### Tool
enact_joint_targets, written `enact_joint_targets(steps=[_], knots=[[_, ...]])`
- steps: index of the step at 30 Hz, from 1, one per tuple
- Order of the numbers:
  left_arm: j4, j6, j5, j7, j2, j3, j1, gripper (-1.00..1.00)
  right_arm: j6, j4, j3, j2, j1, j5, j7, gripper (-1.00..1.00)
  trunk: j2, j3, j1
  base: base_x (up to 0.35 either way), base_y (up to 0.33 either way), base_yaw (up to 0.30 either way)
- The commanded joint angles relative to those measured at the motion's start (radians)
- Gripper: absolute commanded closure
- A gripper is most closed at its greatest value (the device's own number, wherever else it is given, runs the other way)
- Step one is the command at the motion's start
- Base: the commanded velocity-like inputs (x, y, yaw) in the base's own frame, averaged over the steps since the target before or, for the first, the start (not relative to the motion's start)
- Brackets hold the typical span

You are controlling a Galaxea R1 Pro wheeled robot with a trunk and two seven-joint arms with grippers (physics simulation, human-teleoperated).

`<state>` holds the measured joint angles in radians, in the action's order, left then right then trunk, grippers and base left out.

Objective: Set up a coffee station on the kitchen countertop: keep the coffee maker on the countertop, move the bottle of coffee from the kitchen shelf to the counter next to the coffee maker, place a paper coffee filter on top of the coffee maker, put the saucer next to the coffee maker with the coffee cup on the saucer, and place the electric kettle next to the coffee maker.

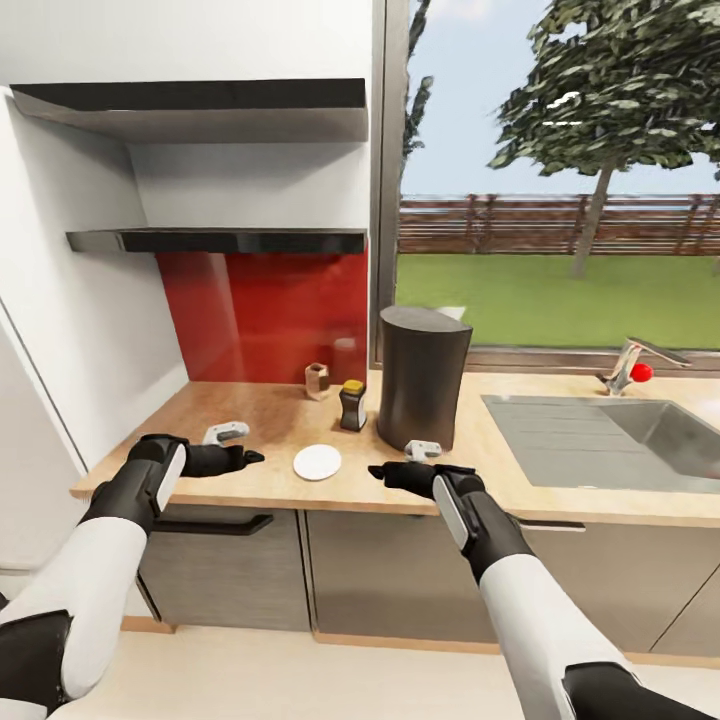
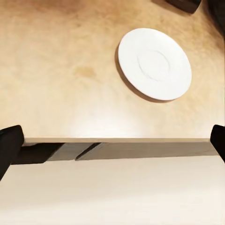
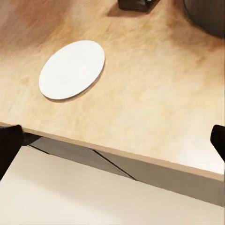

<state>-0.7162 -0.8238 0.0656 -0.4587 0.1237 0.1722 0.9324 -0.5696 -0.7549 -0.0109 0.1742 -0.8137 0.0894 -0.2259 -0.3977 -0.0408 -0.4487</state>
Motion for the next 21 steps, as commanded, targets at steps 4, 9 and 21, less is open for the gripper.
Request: enact_joint_targets(steps=[4,9,21], knots=[[0.013,0.018,0.005,-0.009,-0.006,0.005,-0.022,-1.0,-0.006,0.022,0.022,0.0,-0.001,0.012,0.002,-1.0,-0.002,-0.002,-0.001,0.329,0.066,0.0],[0.012,0.031,0.005,-0.01,-0.02,0.006,-0.05,-1.0,-0.006,0.05,0.05,0.0,-0.001,0.014,-0.005,-1.0,-0.002,-0.002,-0.001,0.331,0.038,0.0],[-0.015,0.033,0.006,-0.155,-0.032,0.003,-0.128,-1.0,-0.007,0.161,0.055,0.0,-0.001,0.021,-0.156,-1.0,-0.002,-0.002,-0.001,0.209,0.003,0.0]])
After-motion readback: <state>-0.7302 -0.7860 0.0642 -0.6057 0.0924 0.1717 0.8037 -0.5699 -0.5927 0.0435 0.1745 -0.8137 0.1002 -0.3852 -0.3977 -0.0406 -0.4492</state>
